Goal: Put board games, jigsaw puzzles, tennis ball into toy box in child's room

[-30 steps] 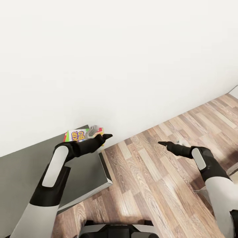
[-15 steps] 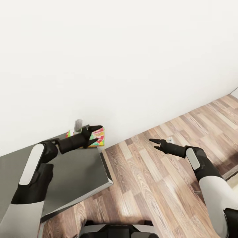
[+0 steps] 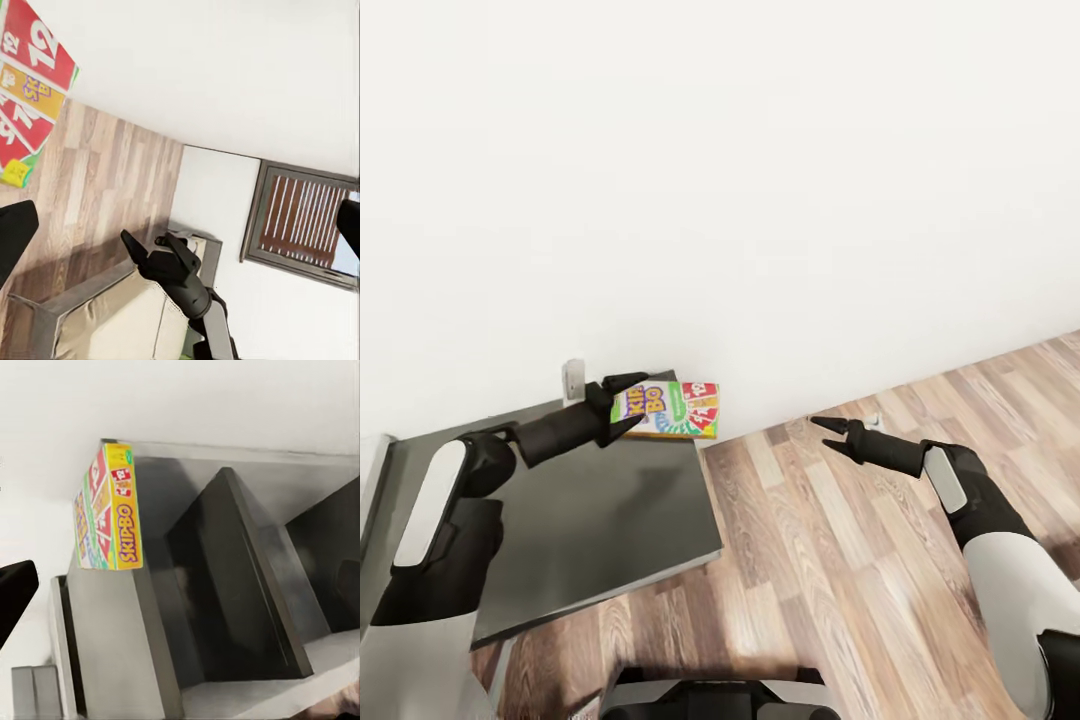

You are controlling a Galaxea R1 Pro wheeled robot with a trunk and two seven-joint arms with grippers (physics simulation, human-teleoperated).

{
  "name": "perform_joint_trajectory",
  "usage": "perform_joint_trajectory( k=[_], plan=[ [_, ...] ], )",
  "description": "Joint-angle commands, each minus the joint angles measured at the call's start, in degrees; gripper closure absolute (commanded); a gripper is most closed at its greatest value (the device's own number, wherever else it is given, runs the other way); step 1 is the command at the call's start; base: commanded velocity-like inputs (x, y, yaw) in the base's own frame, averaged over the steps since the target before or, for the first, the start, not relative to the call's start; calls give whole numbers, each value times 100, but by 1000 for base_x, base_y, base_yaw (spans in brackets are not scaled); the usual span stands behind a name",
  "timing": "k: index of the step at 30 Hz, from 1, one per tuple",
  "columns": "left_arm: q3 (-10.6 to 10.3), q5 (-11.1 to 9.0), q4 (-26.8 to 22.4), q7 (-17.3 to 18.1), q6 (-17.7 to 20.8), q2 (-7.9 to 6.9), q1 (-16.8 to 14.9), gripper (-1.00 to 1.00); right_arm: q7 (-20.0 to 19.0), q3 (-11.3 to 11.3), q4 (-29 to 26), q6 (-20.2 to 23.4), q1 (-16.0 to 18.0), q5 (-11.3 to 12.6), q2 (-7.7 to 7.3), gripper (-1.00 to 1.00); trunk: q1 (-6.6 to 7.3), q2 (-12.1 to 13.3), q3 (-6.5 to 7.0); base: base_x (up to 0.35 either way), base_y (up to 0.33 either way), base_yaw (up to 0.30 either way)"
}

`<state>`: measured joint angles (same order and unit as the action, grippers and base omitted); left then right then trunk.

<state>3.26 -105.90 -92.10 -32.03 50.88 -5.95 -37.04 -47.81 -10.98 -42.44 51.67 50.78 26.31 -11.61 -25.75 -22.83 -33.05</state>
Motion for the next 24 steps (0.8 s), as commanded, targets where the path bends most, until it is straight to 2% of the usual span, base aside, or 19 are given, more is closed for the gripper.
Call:
perform_joint_trajectory(
  k=[1, 2, 3, 5, 9, 17, 22, 24],
  plan=[
    [9, -49, -2, -61, 6, 16, -6, -100, -24, -17, -1, 34, 2, -8, -2, -100, -3, -9, -7, 0, 0, 294],
    [12, -41, -2, -64, 2, 28, -6, -100, -42, -22, 1, 52, 2, -3, -3, -100, -3, -9, -7, 0, 0, 293],
    [29, -6, -1, -314, -19, 223, -11, -100, -324, -59, 513, 113, 2, 9, -13, -100, -3, -9, -7, 0, 0, 291],
    [28, -5, -1, -434, -21, 263, -12, -100, -412, -56, 610, 114, 2, 9, -9, -100, -3, -9, -7, 0, 0, 293],
    [27, -3, -1, -526, -19, 294, -13, -100, -586, -48, 684, 115, 2, 10, -7, -100, -3, -9, -7, 0, 0, 295],
    [27, -4, -3, -556, -18, 299, -13, -100, -659, -48, 708, 115, 2, 13, -8, -100, -3, -9, -7, 0, 0, 295],
    [21, -10, -5, -558, -17, 303, -15, -100, -688, -66, 710, 122, 2, 14, -32, -100, -113, -210, -97, 0, 0, 296],
    [-59, 23, 0, -601, -44, 387, -47, -100, -754, -74, 711, 123, 6, 14, -81, -100, -157, -290, -133, 0, 0, 197]
  ],
)
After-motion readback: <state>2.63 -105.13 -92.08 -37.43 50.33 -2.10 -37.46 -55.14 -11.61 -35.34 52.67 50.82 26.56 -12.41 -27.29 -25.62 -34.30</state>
